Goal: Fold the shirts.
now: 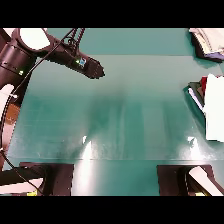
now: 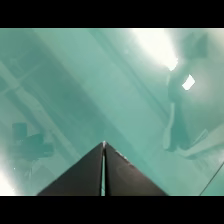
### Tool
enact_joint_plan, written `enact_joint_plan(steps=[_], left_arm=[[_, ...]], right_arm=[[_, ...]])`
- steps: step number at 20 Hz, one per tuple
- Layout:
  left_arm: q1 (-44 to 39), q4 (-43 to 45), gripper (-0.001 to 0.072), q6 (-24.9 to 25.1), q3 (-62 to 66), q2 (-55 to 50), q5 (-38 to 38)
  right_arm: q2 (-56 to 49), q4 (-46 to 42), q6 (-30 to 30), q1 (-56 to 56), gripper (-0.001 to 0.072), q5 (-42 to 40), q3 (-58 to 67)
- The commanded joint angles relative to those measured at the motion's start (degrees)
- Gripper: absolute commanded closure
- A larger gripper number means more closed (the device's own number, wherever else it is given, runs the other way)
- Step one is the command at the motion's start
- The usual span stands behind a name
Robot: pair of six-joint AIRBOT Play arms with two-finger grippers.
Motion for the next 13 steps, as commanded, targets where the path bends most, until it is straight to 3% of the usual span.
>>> enact_joint_plan(steps=[1, 2, 3, 4, 5, 13], left_arm=[[0.0, -0.6, 0.0682, -0.5, 0.0, 0.0, 0.5], [0.0, -0.6, 0.0682, -0.5, 0.0, 0.0, 0.9], [0.0, -0.6, 0.0682, -0.5, 0.0, 0.0, 1.4], [0.0, -0.6, 0.0682, -0.5, 0.0, 0.0, 1.8], [0.0, -0.6, 0.0682, -0.5, 0.0, 0.0, 2.1], [0.0, -0.6, 0.0682, -0.5, 0.0, 0.0, 2.1]], right_arm=[[0.1, 9.0, 1.0, 6.3, 0.0208, 0.5, 0.3], [0.1, 9.3, 1.0, 9.4, 0.0269, 0.5, 0.3], [0.1, 9.3, 1.0, 13.1, 0.0385, 0.4, 0.3], [0.1, 8.8, 1.0, 16.4, 0.0509, 0.4, 0.3], [0.1, 8.2, 0.9, 19.9, 0.0687, 0.2, 0.3], [0.1, 8.2, -0.1, 33.3, 0.0695, -3.1, 0.3]])
